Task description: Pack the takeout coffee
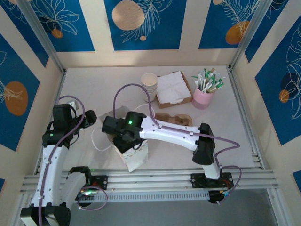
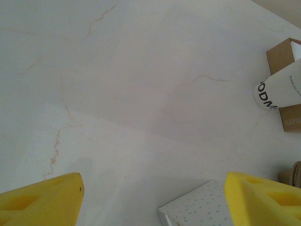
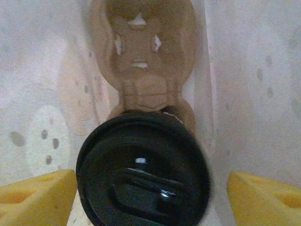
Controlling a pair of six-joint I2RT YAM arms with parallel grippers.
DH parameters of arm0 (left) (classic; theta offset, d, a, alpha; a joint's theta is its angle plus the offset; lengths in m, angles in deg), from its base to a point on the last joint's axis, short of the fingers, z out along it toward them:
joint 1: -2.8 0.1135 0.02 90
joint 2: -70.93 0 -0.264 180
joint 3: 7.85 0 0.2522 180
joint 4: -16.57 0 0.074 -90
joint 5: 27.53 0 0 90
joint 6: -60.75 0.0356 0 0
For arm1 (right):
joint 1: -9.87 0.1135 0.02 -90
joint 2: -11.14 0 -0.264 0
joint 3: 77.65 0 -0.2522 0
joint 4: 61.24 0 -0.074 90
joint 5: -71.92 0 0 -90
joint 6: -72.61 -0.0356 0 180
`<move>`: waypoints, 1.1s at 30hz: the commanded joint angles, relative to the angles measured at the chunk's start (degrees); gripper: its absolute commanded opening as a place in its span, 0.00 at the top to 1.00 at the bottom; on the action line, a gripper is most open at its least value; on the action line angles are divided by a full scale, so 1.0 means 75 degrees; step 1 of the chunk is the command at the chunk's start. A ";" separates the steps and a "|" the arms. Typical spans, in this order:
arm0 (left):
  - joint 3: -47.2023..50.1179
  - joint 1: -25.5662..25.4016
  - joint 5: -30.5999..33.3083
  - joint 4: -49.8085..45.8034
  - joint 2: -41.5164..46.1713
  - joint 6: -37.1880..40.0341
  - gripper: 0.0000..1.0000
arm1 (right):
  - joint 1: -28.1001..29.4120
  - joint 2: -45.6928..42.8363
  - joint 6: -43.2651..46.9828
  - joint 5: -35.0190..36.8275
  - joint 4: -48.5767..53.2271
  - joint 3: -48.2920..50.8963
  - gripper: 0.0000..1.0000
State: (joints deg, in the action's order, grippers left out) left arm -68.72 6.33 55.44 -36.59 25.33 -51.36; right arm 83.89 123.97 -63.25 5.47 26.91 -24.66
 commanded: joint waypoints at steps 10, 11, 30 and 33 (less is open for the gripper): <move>0.0053 0.0090 0.0023 0.0029 -0.0095 0.0006 0.22 | 0.0046 0.0052 0.0180 0.0115 0.1249 -0.1495 0.10; 0.0048 0.0092 0.0012 0.0032 -0.0095 0.0008 0.22 | 0.0045 0.0049 0.0186 0.0158 0.1374 -0.1652 0.10; 0.0050 0.0092 0.0023 -0.0006 -0.0130 0.0042 0.22 | 0.0268 -0.0001 0.0326 0.0237 0.1993 -0.2999 0.33; 0.0058 0.0092 0.0008 0.0009 -0.0130 0.0040 0.22 | 0.0262 0.0016 0.0362 0.0349 0.2176 -0.3135 0.33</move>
State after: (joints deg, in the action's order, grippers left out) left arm -68.68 6.33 55.44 -36.59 24.58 -51.34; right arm 85.61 123.97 -60.89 6.82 40.48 -45.95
